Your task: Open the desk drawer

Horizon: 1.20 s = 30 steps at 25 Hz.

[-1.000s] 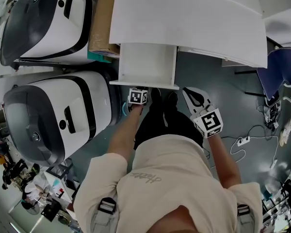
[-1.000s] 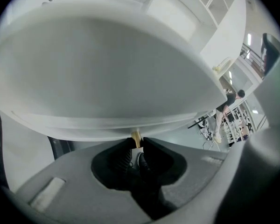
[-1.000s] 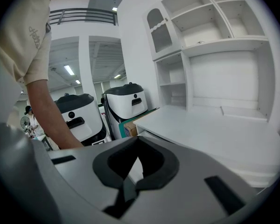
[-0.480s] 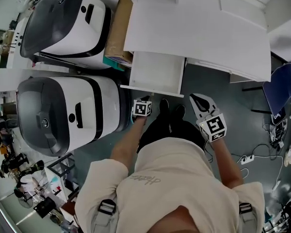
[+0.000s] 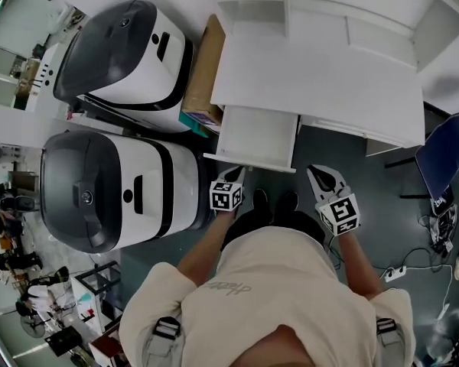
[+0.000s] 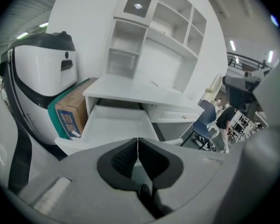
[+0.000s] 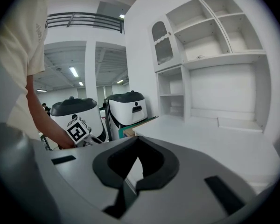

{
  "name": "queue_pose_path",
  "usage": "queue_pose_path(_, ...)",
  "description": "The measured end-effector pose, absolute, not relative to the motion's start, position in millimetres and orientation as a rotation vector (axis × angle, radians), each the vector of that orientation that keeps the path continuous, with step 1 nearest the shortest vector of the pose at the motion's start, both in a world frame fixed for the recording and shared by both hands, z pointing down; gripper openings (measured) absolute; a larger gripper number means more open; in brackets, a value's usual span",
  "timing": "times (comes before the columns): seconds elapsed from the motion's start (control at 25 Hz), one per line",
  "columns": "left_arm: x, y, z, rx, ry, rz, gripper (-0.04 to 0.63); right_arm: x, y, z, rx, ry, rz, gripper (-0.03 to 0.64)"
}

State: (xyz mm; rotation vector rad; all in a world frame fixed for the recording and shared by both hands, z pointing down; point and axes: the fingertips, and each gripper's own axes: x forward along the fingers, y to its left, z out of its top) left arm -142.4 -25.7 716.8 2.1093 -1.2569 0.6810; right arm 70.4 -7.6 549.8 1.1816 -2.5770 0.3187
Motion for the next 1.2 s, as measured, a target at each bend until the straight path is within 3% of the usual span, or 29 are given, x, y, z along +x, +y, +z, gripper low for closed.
queue_pose_path(0.48,-120.4,-64.9,533.9,2.517,-1.233,0.491,0.020,67.0,-16.3,477.9,1.439,-2.598,0.212,-0.005)
queue_pose_path(1.2,-118.7,-95.6,411.0,2.762,-1.295,0.376,0.020,40.5,-46.9,396.5,1.511,-2.644,-0.016,-0.005)
